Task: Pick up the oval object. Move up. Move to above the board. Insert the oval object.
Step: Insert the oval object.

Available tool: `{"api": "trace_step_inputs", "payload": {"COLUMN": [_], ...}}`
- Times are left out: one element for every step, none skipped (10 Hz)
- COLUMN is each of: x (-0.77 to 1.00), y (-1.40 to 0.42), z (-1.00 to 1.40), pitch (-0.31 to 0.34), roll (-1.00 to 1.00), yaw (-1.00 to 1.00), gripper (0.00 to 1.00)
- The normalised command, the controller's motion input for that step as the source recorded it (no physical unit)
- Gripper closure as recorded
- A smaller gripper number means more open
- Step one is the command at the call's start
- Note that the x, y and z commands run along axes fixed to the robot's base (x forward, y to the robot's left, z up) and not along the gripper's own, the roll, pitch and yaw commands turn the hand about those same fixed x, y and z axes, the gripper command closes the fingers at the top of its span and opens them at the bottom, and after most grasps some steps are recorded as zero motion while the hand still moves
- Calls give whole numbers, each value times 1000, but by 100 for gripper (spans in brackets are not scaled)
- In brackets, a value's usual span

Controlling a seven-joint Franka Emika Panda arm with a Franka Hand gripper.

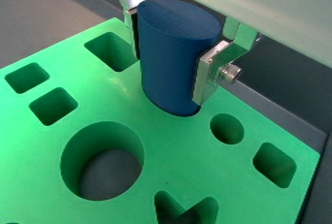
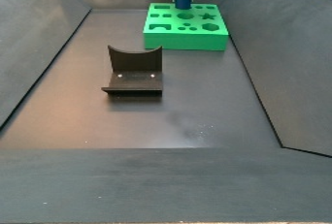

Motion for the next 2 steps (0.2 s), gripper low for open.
{"api": "trace_step_inputs", "payload": {"x": [0, 0], "y": [0, 0], "z": [0, 0], "pitch": [10, 0], "roll": [0, 0], "yaw": [0, 0], "gripper": [100, 100]}}
